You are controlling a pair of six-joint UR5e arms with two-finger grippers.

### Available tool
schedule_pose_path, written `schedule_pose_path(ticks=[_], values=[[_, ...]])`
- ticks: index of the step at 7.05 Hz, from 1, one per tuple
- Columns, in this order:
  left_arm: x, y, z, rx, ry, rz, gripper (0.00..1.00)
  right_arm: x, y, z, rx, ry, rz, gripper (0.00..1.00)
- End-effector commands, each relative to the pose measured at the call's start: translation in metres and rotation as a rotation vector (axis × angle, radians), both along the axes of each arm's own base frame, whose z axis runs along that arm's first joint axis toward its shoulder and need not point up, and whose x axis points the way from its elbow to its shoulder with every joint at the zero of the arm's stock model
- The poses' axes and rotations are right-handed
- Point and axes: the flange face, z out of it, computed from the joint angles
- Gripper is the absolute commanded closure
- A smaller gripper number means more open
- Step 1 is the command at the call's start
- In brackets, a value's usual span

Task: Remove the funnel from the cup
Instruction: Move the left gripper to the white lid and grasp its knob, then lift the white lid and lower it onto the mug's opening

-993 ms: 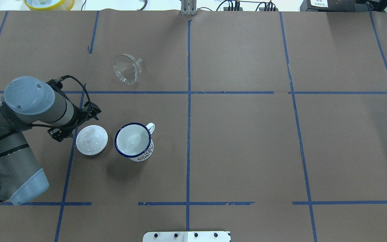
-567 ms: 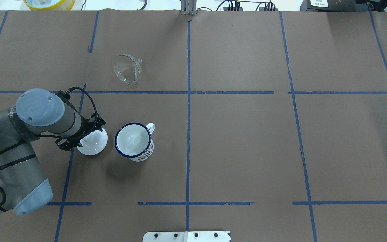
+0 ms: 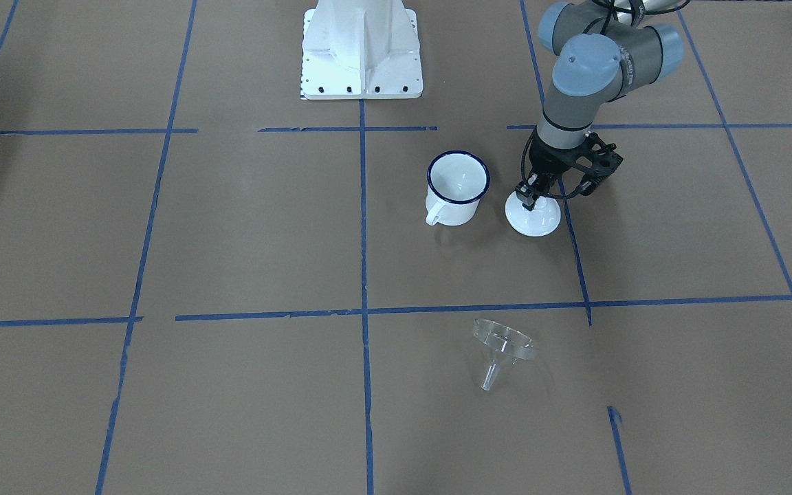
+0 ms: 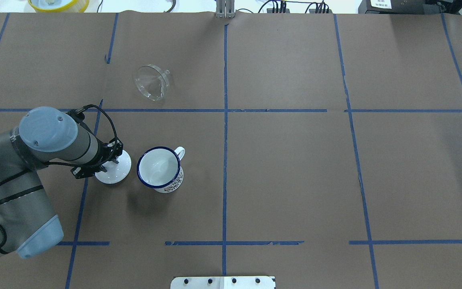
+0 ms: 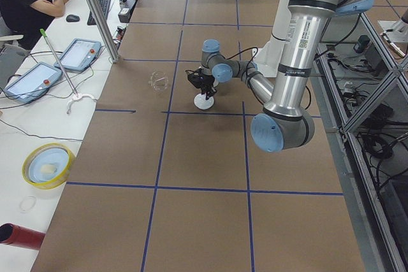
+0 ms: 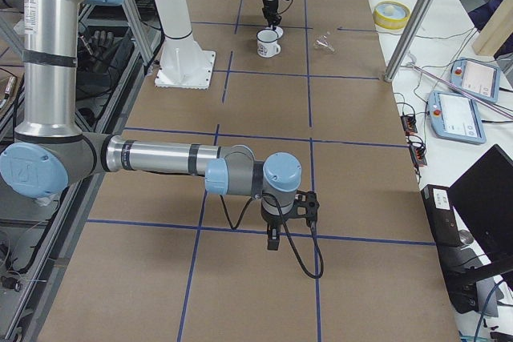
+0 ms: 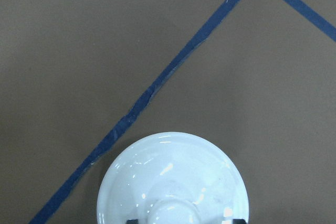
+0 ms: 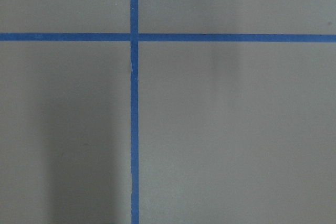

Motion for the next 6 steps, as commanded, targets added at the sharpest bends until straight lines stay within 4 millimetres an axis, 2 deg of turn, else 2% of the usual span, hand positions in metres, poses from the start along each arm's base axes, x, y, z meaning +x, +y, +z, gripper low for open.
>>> schedule_pose_path(ticks=[1, 3, 4, 6], values=[[-0.034, 0.006, -0.034, 0.012, 0.014, -0.019, 1.00, 0.000, 0.000, 0.000, 0.001, 0.000, 0.000, 0.00], [-0.070, 0.003, -0.072, 0.002, 0.003, -0.061, 1.00, 0.000, 0.000, 0.000, 0.001, 0.000, 0.000, 0.00], [-0.072, 0.005, -0.098, -0.008, 0.004, -0.068, 1.00, 0.000, 0.000, 0.000, -0.001, 0.000, 0.000, 0.00], [-0.049, 0.008, -0.144, -0.072, 0.024, -0.071, 1.00, 0.000, 0.000, 0.000, 0.001, 0.000, 0.000, 0.00]])
